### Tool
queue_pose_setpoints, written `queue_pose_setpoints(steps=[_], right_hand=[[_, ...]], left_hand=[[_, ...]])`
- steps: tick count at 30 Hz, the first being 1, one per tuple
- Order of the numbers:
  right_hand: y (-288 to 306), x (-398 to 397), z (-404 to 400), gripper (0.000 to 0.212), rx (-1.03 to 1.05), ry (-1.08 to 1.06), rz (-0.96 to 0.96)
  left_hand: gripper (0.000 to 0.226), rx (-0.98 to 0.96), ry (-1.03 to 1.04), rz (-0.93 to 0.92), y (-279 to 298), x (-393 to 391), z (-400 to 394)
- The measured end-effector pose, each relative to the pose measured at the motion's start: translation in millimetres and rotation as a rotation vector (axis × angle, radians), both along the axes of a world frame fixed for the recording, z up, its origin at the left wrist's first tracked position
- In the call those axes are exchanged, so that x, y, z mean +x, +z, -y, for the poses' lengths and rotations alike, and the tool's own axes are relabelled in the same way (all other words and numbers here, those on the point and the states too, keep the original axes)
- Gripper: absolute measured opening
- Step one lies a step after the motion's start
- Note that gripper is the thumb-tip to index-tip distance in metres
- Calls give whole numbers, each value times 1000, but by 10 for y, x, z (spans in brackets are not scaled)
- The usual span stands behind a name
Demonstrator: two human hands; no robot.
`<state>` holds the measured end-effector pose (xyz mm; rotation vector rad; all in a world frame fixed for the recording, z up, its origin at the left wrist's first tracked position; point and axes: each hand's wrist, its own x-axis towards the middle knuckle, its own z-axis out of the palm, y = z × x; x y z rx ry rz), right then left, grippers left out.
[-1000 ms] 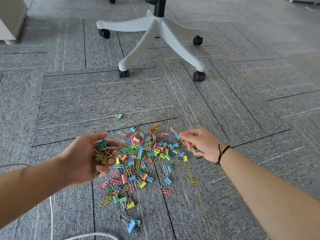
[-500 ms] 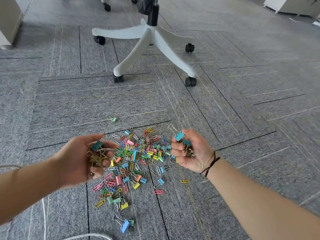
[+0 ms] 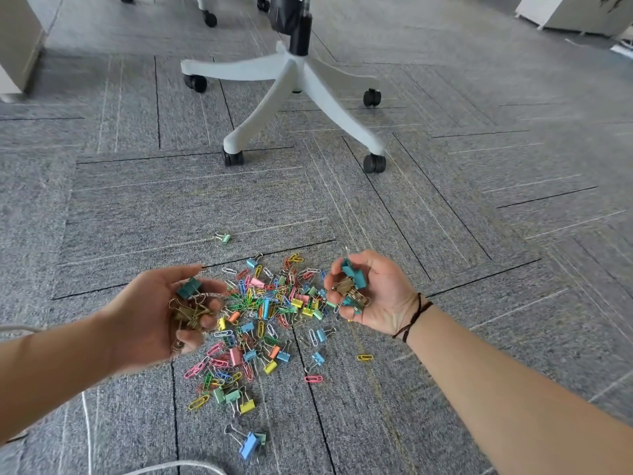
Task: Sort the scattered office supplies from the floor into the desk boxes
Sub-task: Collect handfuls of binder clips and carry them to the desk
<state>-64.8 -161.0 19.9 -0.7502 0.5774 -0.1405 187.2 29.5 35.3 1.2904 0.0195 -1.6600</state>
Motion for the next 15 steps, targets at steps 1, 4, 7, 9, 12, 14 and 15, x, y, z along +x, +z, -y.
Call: queue_pose_setpoints(steps=[1,4,7,9,12,14,15], right_hand=[[-4,5,6,31,-5,-14,-3],[-1,1,-11,35,-14,-98,-92],[-31,-58,-21,18,-2,-219,-179],[-93,-123,-16,16,42,-308,-201],[-181,-219,-15,24,147,-398,-192],[-222,-259,-25,23,224,-440,-204],[-230,-272,-32,18,251,-453,-218]], left_hand=[[37,0,-1,-1,2,-1,0],[37,-5,0,-4,18,-3,-9],[37,-5,5,0,32,1,-18],[37,-3,5,4,39,3,-25],[37,-6,-10,17,46,-6,-29],[37,-6,-20,23,47,-16,-32],[37,-6,-23,26,46,-21,-31]])
